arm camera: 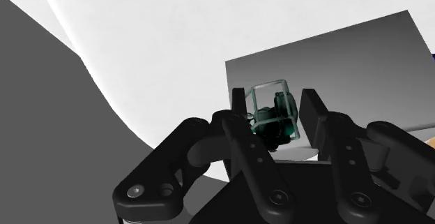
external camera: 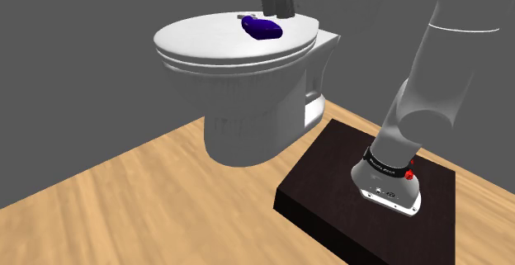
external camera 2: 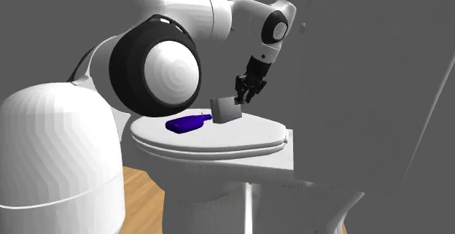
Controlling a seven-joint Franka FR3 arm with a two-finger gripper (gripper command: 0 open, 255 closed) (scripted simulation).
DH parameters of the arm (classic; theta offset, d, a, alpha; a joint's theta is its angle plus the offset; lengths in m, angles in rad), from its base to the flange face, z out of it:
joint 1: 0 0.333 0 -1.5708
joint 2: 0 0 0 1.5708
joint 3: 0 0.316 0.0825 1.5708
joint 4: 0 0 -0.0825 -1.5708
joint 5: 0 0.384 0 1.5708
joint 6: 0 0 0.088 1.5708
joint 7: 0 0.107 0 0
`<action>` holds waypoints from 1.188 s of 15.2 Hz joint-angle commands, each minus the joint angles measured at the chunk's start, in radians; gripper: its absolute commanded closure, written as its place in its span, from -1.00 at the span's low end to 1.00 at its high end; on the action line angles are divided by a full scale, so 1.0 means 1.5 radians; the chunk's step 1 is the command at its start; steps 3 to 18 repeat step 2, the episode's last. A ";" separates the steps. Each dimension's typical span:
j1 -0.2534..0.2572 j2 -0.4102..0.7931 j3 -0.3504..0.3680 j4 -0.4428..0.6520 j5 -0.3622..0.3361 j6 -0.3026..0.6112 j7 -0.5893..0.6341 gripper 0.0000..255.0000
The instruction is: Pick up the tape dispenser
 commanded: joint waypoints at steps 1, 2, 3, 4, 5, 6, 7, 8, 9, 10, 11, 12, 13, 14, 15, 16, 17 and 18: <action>-0.005 0.006 -0.002 0.018 0.005 -0.013 0.001 1.00; -0.005 0.006 -0.002 0.017 0.005 -0.013 0.001 1.00; -0.005 0.006 -0.002 0.017 0.005 -0.013 0.001 1.00; -0.005 0.006 -0.002 0.017 0.005 -0.013 0.001 1.00; -0.005 0.006 -0.002 0.017 0.005 -0.013 0.001 1.00; -0.005 0.006 -0.002 0.017 0.005 -0.013 0.001 1.00; -0.005 0.006 -0.002 0.017 0.005 -0.013 0.001 1.00; -0.005 0.006 -0.002 0.017 0.005 -0.013 0.001 1.00; -0.005 0.006 -0.002 0.017 0.005 -0.013 0.001 1.00; -0.005 0.006 -0.002 0.017 0.005 -0.013 0.001 1.00; -0.005 0.006 -0.002 0.017 0.005 -0.013 0.001 1.00; -0.005 0.006 -0.002 0.017 0.005 -0.013 0.001 1.00; -0.005 0.006 -0.002 0.017 0.005 -0.013 0.001 1.00; -0.005 0.006 -0.002 0.017 0.005 -0.013 0.001 1.00; -0.005 0.006 -0.002 0.017 0.005 -0.013 0.001 1.00; -0.005 0.006 -0.002 0.017 0.005 -0.013 0.001 1.00; -0.005 0.006 -0.002 0.017 0.005 -0.013 0.001 1.00; -0.005 0.006 -0.002 0.017 0.005 -0.013 0.001 1.00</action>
